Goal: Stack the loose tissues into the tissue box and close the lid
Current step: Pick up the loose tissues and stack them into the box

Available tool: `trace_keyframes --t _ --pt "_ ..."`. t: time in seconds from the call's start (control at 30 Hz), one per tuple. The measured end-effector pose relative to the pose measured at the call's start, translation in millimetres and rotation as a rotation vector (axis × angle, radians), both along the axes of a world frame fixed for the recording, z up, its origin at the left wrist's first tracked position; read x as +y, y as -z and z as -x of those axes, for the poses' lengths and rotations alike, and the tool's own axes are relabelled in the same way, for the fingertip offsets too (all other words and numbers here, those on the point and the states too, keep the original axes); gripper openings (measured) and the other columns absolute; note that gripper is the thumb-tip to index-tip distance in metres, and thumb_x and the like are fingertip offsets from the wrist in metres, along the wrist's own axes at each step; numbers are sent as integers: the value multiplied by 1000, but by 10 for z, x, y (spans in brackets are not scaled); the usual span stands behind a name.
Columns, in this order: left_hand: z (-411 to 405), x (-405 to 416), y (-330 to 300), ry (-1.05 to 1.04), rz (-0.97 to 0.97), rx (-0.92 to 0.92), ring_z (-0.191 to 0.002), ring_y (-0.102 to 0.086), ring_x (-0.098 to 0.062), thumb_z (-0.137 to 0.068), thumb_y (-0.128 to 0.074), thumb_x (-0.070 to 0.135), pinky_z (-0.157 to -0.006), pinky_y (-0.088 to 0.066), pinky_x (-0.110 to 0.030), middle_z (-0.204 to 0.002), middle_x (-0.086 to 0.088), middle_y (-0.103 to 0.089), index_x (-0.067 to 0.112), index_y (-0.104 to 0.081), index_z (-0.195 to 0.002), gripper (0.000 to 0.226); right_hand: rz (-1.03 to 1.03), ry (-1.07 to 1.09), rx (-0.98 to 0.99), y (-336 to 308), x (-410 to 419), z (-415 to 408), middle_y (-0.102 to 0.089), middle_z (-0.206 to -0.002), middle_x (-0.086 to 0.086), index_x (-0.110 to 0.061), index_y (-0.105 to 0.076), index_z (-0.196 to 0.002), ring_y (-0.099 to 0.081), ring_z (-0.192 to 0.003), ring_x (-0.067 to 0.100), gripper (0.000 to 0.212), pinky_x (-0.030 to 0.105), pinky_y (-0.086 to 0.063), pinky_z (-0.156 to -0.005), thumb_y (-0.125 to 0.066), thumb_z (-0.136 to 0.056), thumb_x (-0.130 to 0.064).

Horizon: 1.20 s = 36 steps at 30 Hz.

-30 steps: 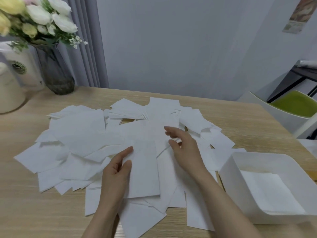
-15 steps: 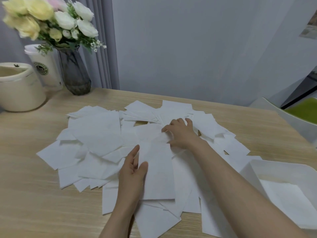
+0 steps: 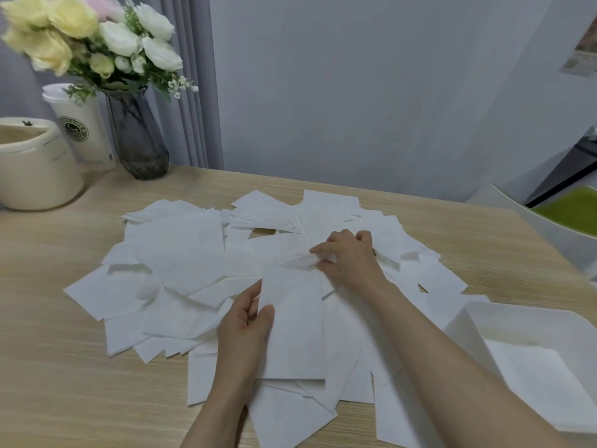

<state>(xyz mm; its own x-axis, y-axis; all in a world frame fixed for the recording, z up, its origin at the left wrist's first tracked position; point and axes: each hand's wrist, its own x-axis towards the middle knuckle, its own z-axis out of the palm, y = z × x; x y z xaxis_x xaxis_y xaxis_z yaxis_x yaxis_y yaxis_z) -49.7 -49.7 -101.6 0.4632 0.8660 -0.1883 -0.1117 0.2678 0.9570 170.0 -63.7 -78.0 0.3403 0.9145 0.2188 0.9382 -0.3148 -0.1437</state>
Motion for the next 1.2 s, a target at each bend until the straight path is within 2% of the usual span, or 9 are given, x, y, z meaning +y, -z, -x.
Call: trace_keyframes --t 0.13,0.23,0.3,0.43,0.5,0.73,0.9,1.07,1.2 --pt "10 10 -6 -9 -10 -7 -97 -71 -11 -94 -53 -4 -78 -52 -28 -104 8 -75 25 -62 -120 40 -84 119 -16 -126 -37 -25 -60 -91 -7 -31 -71 -103 -53 -93 14 27 30 -14 -77 -47 -95 -23" --pt "9 16 4 -13 -19 1 -97 -71 -9 -94 -52 -4 -77 -51 -26 -103 10 -75 27 -62 -119 40 -233 293 287 -328 -192 -13 -69 -96 -7 -25 -72 -100 -59 -91 17 21 31 -35 -79 -52 -92 -21" --pt "9 14 11 -17 -20 2 -96 -71 -9 -94 -52 -4 -77 -50 -27 -101 11 -75 28 -62 -119 41 -348 358 548 -406 -374 48 -69 -81 -9 -28 -73 -88 -60 -79 14 16 31 -44 -70 -58 -87 -20" --pt "10 -1 6 -12 -22 5 -93 -71 -6 -95 -53 -3 -75 -50 -25 -100 12 -75 28 -61 -117 39 -445 443 817 -332 -781 264 -56 -50 -14 -30 -69 -73 -47 -49 1 17 18 -39 -54 -68 -83 -16" --pt "3 -2 13 -7 -27 12 -93 -71 -6 -95 -53 -3 -72 -52 -20 -101 12 -75 28 -61 -117 39 -409 515 854 -208 -927 351 -52 -43 -14 -23 -68 -72 -44 -42 1 11 19 -36 -50 -71 -81 -17" --pt "8 -29 -8 -25 -32 0 -90 -71 -6 -95 -52 -4 -64 -53 -14 -100 12 -76 27 -63 -116 39 -312 542 708 76 -1245 528 -57 -61 -9 -23 -60 -75 -53 -64 11 15 33 -43 -66 -63 -88 -16" --pt "-7 -29 -8 -47 -19 -17 -91 -71 -9 -94 -52 -4 -74 -52 -26 -99 10 -76 28 -64 -113 39 -340 502 527 65 -1301 542 -56 -83 -10 -25 -54 -77 -53 -74 3 19 22 -39 -63 -59 -91 -14" --pt "-4 -27 -2 -26 -21 -9 -93 -71 -9 -94 -53 -3 -73 -51 -24 -100 10 -76 26 -63 -117 38 -525 571 856 44 -1308 493 -55 -53 -14 -15 -63 -79 -47 -50 -1 14 10 -37 -51 -61 -90 -6" --pt "-6 -21 -10 -37 -5 -24 -86 -71 -7 -95 -53 -2 -69 -52 -22 -95 9 -76 27 -64 -112 35 -663 646 1071 45 -1333 516 -69 -75 6 -14 -64 -88 -60 -68 15 10 22 -46 -59 -59 -93 -9"
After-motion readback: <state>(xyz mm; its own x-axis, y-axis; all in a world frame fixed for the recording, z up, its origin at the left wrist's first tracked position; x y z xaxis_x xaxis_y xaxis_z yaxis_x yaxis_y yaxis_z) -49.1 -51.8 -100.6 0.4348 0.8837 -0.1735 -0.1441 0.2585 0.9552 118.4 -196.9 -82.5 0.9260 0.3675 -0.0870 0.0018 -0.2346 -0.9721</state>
